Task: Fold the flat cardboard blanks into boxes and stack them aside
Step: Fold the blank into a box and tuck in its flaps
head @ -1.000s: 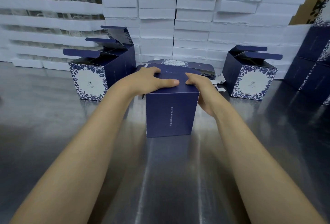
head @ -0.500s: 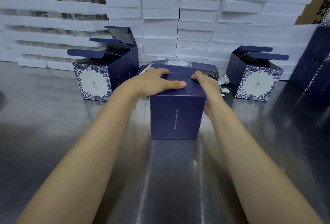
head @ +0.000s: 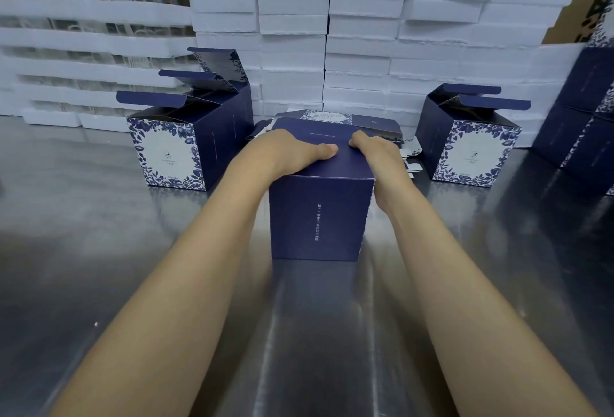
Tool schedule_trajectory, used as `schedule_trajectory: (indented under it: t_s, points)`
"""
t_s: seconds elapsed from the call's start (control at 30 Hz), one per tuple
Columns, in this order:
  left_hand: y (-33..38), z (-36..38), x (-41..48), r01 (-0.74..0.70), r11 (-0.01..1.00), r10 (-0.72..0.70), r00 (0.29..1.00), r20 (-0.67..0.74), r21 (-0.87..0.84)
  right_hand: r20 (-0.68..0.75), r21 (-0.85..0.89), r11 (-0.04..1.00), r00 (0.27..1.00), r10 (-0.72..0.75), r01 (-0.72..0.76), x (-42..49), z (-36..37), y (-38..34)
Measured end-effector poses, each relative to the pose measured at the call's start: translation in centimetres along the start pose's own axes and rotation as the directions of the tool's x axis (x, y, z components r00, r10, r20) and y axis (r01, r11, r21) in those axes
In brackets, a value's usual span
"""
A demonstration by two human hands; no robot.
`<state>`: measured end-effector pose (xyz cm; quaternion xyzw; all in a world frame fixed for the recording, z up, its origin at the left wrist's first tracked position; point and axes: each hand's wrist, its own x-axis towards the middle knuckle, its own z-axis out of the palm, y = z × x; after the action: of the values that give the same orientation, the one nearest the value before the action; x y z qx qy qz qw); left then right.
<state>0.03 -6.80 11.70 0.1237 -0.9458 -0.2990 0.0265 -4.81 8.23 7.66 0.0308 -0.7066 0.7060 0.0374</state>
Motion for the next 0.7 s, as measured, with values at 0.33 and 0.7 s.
schedule_trajectory:
  t_s: [0.33, 0.7]
  points:
    - [-1.6, -1.0, 1.6, -0.013, 0.992, 0.02, 0.999, 0.05, -0.128, -0.044, 0.024, 0.999, 0.999, -0.022, 0.023, -0.2, 0.3, 0.4]
    - [-3.0, -0.2, 2.6, 0.156, 0.639, -0.067, 0.987, 0.148, -0.753, -0.05, 0.038, 0.999, 0.998, -0.027, 0.029, -0.4, 0.6, 0.5]
